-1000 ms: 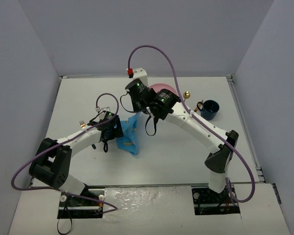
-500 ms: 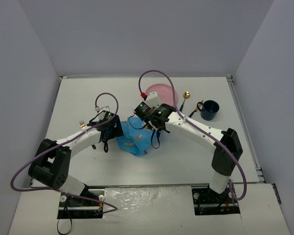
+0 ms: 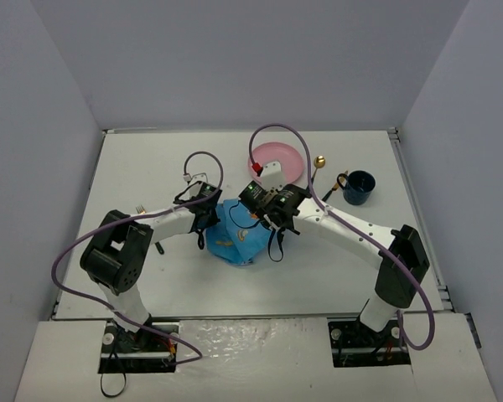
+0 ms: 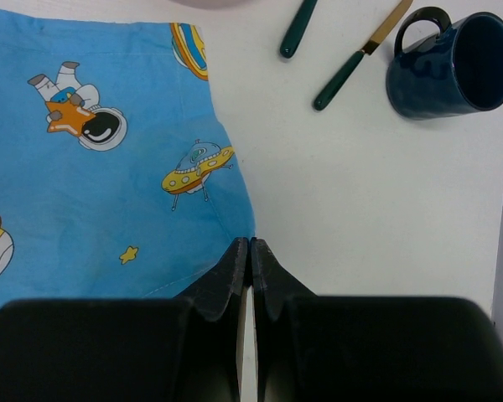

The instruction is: Set the dinner table for one person

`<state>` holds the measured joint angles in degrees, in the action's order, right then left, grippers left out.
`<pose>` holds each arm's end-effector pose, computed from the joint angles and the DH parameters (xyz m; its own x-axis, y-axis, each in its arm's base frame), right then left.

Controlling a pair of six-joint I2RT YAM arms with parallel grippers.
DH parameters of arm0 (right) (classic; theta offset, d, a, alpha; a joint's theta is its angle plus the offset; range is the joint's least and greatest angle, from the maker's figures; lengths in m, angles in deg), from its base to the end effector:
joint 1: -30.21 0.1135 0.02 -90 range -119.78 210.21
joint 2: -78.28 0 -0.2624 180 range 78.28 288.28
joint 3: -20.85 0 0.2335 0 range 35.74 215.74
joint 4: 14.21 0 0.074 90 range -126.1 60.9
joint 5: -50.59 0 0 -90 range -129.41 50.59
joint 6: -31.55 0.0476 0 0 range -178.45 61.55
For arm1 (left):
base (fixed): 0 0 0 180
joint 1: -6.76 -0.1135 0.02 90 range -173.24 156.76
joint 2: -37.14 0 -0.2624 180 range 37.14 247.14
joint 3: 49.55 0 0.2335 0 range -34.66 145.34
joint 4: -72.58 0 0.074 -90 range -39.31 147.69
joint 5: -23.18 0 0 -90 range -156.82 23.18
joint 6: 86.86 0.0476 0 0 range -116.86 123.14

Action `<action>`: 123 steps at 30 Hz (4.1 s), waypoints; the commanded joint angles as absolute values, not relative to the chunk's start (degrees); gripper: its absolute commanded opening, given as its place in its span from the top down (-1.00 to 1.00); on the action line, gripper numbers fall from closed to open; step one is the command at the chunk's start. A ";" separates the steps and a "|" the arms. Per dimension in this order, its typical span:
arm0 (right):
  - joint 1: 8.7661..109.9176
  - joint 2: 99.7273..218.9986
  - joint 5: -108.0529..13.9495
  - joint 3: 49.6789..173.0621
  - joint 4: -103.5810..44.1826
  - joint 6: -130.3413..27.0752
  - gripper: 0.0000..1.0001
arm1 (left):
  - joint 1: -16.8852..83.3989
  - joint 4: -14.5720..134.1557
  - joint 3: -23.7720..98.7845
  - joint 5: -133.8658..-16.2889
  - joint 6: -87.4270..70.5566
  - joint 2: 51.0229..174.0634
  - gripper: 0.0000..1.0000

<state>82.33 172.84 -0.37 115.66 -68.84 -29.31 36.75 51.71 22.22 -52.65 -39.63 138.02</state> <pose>0.2318 0.2492 0.2859 -0.6248 -0.1872 -0.7580 -0.0957 0.9819 -0.1636 0.3097 -0.1653 0.1656 -0.7234 -0.3427 -0.5994 -0.1947 0.9342 -0.2991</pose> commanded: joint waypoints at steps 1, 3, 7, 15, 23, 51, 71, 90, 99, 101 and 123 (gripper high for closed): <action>82.22 169.98 2.90 114.36 -67.74 -27.92 1.00 | 37.34 49.25 23.43 -56.91 -40.30 141.54 1.00; 82.07 169.95 2.95 113.27 -67.25 -27.95 1.00 | 37.34 49.25 23.09 -56.45 -40.19 140.94 1.00; 81.08 169.35 3.52 111.87 -66.25 -27.95 1.00 | 37.55 45.63 21.52 -51.48 -40.62 135.24 1.00; 74.72 164.50 4.45 109.25 -65.36 -30.59 1.00 | 39.10 29.69 20.97 -39.09 -39.92 104.94 1.00; 71.82 163.40 4.69 106.29 -65.07 -31.52 1.00 | 38.54 23.92 20.78 -37.11 -39.40 95.29 1.00; 72.62 154.06 -11.16 99.81 -56.72 -29.59 -0.08 | 37.78 19.46 27.26 -46.03 -38.03 104.55 -0.94; 81.40 184.64 -29.16 106.03 -38.32 -28.82 1.00 | 37.52 32.80 27.91 -66.79 -45.49 123.95 1.00; 81.58 177.06 -15.41 98.97 -42.27 -26.47 1.00 | 37.52 26.13 32.59 -64.27 -46.26 133.44 1.00; 77.30 180.15 -10.46 98.34 -43.37 -27.60 1.00 | 37.46 19.95 33.92 -58.76 -45.81 130.89 1.00; 76.80 182.04 -9.24 98.84 -43.11 -27.80 1.00 | 37.52 19.05 33.92 -57.59 -45.72 130.89 1.00; 71.26 194.84 -15.42 110.72 -38.77 -33.22 1.00 | 36.90 23.65 33.81 -64.53 -46.08 140.40 1.00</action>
<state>72.64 191.74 -12.80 107.61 -38.97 -32.24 37.02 24.00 32.60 -64.01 -46.52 140.68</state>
